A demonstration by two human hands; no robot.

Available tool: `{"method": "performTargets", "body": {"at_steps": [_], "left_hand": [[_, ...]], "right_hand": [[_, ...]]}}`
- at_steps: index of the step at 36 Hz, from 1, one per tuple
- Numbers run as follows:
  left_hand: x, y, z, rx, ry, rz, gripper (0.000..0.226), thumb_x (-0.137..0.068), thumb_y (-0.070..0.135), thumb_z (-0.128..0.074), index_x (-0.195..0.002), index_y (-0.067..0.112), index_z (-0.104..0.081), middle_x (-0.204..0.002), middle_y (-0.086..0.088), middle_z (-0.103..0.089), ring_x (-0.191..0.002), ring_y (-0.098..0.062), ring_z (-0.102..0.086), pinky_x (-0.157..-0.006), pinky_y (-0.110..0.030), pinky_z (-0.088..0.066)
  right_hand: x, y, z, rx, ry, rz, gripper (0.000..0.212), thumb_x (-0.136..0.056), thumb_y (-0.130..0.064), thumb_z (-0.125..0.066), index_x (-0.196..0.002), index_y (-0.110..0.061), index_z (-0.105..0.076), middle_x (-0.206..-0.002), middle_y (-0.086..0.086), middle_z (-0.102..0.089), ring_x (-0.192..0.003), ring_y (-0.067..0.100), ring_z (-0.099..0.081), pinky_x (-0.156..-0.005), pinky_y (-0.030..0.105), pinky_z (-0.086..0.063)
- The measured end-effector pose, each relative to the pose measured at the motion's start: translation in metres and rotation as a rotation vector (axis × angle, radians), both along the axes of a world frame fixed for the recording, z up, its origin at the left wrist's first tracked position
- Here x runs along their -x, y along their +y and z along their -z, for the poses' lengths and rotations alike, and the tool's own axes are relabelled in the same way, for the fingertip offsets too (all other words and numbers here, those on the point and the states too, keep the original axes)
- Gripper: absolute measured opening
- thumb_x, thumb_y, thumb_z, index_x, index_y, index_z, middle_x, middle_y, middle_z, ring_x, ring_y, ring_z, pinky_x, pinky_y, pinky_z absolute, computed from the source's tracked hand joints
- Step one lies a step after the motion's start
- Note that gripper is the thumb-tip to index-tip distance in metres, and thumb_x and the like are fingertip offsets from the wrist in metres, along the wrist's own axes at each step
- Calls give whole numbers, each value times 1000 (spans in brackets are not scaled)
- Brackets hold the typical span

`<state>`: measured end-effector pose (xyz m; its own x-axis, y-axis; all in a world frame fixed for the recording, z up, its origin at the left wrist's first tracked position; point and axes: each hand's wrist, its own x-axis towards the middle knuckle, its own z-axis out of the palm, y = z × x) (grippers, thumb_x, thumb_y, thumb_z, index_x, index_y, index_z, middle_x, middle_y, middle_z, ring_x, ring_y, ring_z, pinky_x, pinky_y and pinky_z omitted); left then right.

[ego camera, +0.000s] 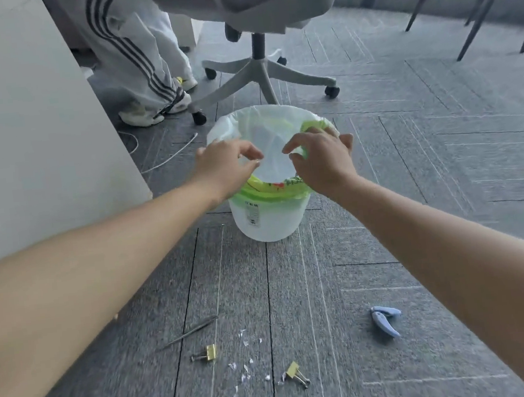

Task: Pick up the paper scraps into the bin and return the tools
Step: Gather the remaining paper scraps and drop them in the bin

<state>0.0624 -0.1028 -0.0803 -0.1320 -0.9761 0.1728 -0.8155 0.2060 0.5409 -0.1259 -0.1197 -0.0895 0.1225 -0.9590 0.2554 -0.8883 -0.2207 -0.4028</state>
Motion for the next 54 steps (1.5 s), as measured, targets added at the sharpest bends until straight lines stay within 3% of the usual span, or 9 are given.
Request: {"method": "performTargets", "body": {"at_steps": [2,5,9,12,17,24,38,46,54], "left_hand": [[-6,22,11,86,84,48,11,-89,30,-65,-99,31,-70,-86,28,-58,-92,-10,-56,-97,-42,-41],[-11,55,36,136,174,92,12,-84,21,-71,-95,25,-72,-87,17,-67,-86,-10,-57,-87,-39,-47],[-14,98,74,121,239,87,17,-82,22,-74,-99,24,-71,-88,14,-68,-87,-8,-57,-86,-23,-43],[-19,128,106,72,247,56,22,-82,25,-73,-103,25,-69,-88,16,-65,-88,-5,-55,-83,-25,-43],[-27,172,161,-132,163,-1,20,-84,27,-71,-103,31,-66,-87,21,-62,-87,4,-51,-85,-29,-45],[-43,213,210,-440,-159,108,21,-90,40,-61,-109,33,-62,-100,20,-62,-96,-3,-50,-96,-32,-42],[-27,230,226,-491,-188,99,16,-89,41,-61,-104,37,-61,-99,21,-58,-98,-5,-48,-99,-31,-37],[-42,238,232,-521,-257,58,16,-88,40,-62,-104,41,-60,-112,22,-53,-116,-6,-40,-110,-36,-24],[-46,242,225,-541,-288,43,21,-87,42,-63,-108,41,-60,-116,20,-52,-121,-9,-38,-111,-37,-21]], "right_hand": [[-1,21,17,40,-35,-54,17,-85,-22,-62,-96,-34,-68,-113,-8,-62,-111,22,-47,-97,45,-32],[-6,57,48,70,-90,-118,19,-80,-20,-65,-95,-32,-67,-112,-8,-59,-109,20,-49,-91,37,-30],[-15,107,84,163,-125,-18,29,-78,-22,-66,-104,-34,-65,-120,-12,-55,-107,15,-45,-82,32,-26],[-18,139,115,160,-103,-40,33,-79,-21,-65,-109,-32,-63,-125,-11,-54,-110,16,-44,-85,31,-25],[-16,196,170,-136,-14,-144,28,-84,-26,-65,-110,-37,-61,-115,-16,-57,-109,13,-46,-86,30,-24],[5,247,208,-530,196,-238,29,-90,-48,-56,-118,-40,-56,-123,-20,-49,-118,10,-39,-98,31,-24],[11,271,226,-493,290,-42,11,-88,-42,-53,-97,-36,-55,-97,-16,-53,-93,13,-46,-85,32,-28],[1,277,227,-562,210,-120,25,-86,-55,-56,-108,-43,-59,-120,-21,-42,-114,7,-32,-100,30,-19],[-16,274,227,-567,214,-18,33,-81,-59,-62,-106,-38,-60,-112,-15,-44,-107,9,-34,-99,31,-27]]}}
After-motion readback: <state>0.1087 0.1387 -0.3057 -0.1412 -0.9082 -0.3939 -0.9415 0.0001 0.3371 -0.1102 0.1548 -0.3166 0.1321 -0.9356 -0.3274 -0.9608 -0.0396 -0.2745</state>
